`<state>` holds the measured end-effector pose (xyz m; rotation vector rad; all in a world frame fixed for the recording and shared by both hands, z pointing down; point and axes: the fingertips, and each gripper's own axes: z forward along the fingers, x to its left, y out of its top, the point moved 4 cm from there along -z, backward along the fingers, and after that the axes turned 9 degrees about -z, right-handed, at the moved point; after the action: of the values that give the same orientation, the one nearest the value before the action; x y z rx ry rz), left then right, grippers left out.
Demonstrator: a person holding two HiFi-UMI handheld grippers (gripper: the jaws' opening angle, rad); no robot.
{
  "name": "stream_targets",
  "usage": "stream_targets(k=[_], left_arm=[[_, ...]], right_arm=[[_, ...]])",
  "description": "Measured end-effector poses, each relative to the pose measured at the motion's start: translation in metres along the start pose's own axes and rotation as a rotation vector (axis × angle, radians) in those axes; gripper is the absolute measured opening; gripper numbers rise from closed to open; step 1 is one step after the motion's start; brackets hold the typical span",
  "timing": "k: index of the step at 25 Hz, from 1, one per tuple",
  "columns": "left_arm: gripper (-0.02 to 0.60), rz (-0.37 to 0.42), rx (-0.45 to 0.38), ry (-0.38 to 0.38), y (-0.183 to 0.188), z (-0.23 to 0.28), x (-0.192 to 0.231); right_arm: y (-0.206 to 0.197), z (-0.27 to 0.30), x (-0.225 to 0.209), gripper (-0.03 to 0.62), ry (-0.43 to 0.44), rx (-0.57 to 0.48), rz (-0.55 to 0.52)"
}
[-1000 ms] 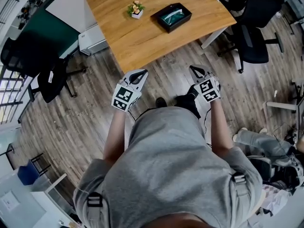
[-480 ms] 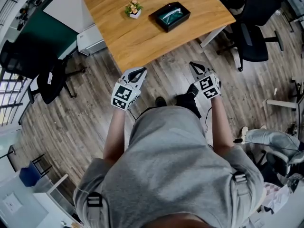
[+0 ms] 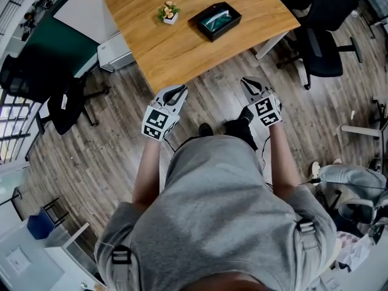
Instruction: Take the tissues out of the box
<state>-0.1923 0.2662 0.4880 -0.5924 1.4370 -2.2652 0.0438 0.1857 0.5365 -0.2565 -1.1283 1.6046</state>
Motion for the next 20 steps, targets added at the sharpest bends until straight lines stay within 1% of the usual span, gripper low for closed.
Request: stream_targets(k=[4,6,9,15,18,20], left_arm=[[0.026,0.003,-0.001,0.005,-0.0018,0.0016,-0.0003],[0.038,-0.001,-0.001,0.011,-0.0026,0.0022,-0.0009],[0.079,-0.011,-0.007,0.024,-0.0028,0.0008,0.0001],[0.142,-0.016,-0.003,0.036,-0.0017,0.0042,0.0005],[0.162,-0.020,0.000,0.039,-0.0023,0.0043,0.0002],[0.173,-0.022,0.003,0.042,-0.0015,0.0049,0.0004]], right_arm=[[-0.0021,-0.0006,-0.0004,0.043,-0.001,-0.004,0.005],[-0.0041,-0.0018,-0.0008,0.057,-0.004,-0.002,0.007],[-0.0054,-0.0030,-0.0008,0.087,-0.006,-0.004,0.018],[-0.0063,-0.0028,-0.0058,0.167,-0.010,-0.022,0.040],[-0.0067,-0.0022,-0.0048,0.184,-0.008,-0.026,0.043],[-0.0067,-0.0019,-0.0059,0.215,-0.011,-0.025,0.046]])
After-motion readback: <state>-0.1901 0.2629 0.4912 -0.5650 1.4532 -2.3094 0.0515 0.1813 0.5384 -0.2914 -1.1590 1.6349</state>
